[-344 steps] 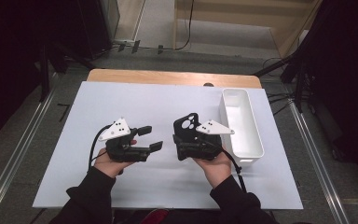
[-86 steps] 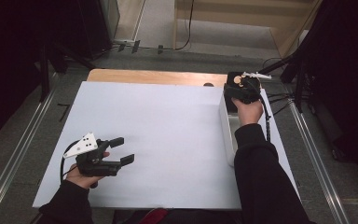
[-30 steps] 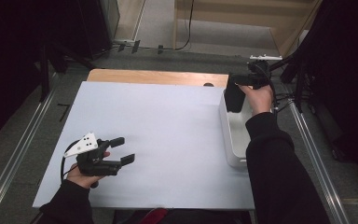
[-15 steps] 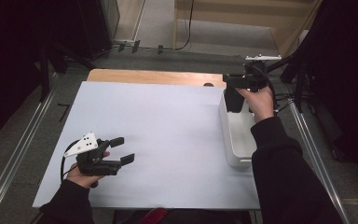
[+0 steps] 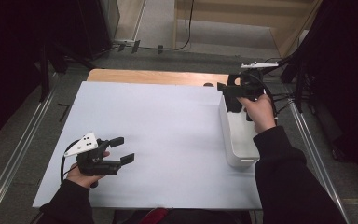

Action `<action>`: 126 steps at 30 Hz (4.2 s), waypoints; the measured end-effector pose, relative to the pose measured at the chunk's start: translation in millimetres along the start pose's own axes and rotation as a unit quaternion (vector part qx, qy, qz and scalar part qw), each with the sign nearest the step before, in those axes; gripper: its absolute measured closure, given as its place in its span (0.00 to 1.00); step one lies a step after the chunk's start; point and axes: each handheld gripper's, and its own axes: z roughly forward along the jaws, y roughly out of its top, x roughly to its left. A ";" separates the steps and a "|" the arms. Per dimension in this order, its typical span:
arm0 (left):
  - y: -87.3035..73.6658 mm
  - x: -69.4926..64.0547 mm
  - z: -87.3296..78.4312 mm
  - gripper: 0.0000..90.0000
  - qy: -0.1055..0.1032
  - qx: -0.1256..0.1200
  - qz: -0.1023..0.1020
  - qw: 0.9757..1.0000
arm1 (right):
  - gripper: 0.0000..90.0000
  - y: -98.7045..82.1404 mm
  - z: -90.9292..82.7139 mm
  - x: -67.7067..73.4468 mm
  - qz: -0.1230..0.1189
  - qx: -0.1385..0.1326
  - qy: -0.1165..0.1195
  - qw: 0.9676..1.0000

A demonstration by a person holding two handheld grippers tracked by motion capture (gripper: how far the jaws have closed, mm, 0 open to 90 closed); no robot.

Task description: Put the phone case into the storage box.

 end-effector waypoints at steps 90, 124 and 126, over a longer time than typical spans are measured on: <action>1.4 -1.9 -0.5 0.25 -0.004 0.005 0.004 1.000 | 0.08 -132.1 -25.2 84.0 -0.139 0.071 0.211 0.965; 0.9 -1.9 0.5 0.25 -0.005 0.008 0.004 1.000 | 0.08 -170.8 -43.7 88.3 -0.172 0.114 0.227 0.952; 0.9 -1.8 0.5 0.25 -0.005 0.009 0.005 1.000 | 0.08 -173.0 -45.1 87.9 -0.173 0.118 0.228 0.951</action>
